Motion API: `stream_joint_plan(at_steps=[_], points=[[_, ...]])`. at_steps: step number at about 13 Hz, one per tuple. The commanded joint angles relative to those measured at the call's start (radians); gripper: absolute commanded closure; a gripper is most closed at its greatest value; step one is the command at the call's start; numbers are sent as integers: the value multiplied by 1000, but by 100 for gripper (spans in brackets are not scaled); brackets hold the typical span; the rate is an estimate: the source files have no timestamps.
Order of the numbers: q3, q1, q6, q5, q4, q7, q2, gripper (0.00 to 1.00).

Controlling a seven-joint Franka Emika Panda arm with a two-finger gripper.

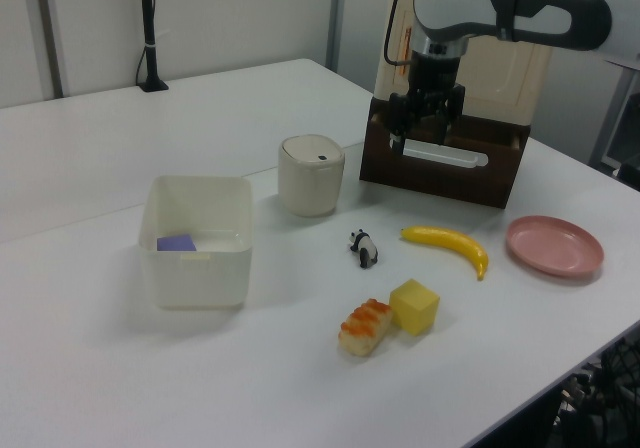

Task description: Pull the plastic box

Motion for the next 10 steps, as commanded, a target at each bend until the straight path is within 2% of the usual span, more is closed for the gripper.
stream_joint_plan(at_steps=[1, 10], points=[[0, -1, 19, 39, -2, -35, -15, 0], [1, 0, 22, 47, -8, 6, -39, 0]])
